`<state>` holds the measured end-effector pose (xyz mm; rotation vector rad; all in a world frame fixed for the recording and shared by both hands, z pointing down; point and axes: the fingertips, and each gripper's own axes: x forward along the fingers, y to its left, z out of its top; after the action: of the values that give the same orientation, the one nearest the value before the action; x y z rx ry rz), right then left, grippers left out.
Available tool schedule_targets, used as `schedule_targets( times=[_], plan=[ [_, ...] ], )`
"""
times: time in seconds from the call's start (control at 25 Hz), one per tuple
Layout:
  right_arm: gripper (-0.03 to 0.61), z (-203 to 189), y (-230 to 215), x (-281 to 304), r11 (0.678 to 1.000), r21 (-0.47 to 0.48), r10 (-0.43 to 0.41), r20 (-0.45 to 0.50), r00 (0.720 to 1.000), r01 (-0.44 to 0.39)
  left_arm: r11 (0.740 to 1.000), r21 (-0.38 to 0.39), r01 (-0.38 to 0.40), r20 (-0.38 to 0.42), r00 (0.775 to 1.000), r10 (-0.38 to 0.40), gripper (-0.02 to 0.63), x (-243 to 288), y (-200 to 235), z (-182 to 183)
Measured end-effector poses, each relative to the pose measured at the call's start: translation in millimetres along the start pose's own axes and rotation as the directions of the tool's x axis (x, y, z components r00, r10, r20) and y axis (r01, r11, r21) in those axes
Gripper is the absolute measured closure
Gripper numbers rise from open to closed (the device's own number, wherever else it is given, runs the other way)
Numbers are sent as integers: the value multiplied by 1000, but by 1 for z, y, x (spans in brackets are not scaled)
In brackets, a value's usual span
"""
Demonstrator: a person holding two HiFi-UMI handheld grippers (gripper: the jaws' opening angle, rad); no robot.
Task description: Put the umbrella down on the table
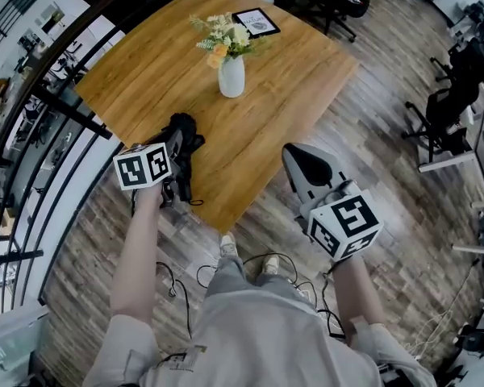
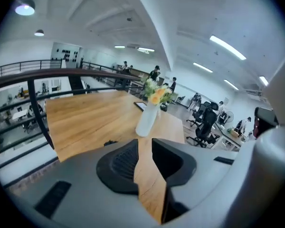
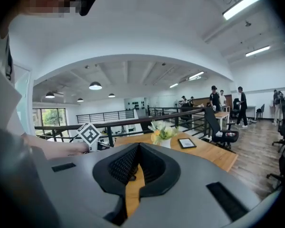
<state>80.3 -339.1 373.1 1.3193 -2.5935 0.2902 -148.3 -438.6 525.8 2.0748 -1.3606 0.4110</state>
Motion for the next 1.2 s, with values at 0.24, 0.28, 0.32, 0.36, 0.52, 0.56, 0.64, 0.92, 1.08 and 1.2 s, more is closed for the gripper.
schedule_targets(
  times=[0.24,0.28,0.32,0.36,0.52,0.56,0.64,0.92,1.08,1.2],
  plan=[
    [551,70,15,-62,998,-65,-1,169,986,12,986,160,52,206,975,-85,561,-89,-82,74],
    [549,79,18,-73,997,-72,-2,192,981,16,982,182,53,235,967,-95,566,-102,-93,83],
    [551,87,21,-84,997,-78,0,214,977,17,977,205,54,259,960,-107,568,-115,-104,89],
    [551,95,25,-96,996,-86,5,235,972,16,971,232,57,277,953,-122,568,-128,-115,94],
    [551,125,43,-138,991,-130,20,303,953,20,930,360,78,341,917,-208,569,-182,-163,111],
    [551,130,46,-148,990,-140,20,317,948,26,918,388,80,355,906,-229,569,-193,-175,113],
    [551,136,50,-166,986,-164,21,337,941,37,901,424,86,387,883,-266,571,-212,-196,114],
    [551,139,65,-201,967,-252,41,339,940,49,849,525,69,459,817,-350,592,-264,-245,111],
    [549,135,74,-205,963,-266,50,328,944,42,840,536,82,478,791,-382,593,-279,-253,105],
    [551,127,83,-203,960,-279,59,301,952,29,848,519,104,495,773,-398,594,-287,-253,97]
  ],
)
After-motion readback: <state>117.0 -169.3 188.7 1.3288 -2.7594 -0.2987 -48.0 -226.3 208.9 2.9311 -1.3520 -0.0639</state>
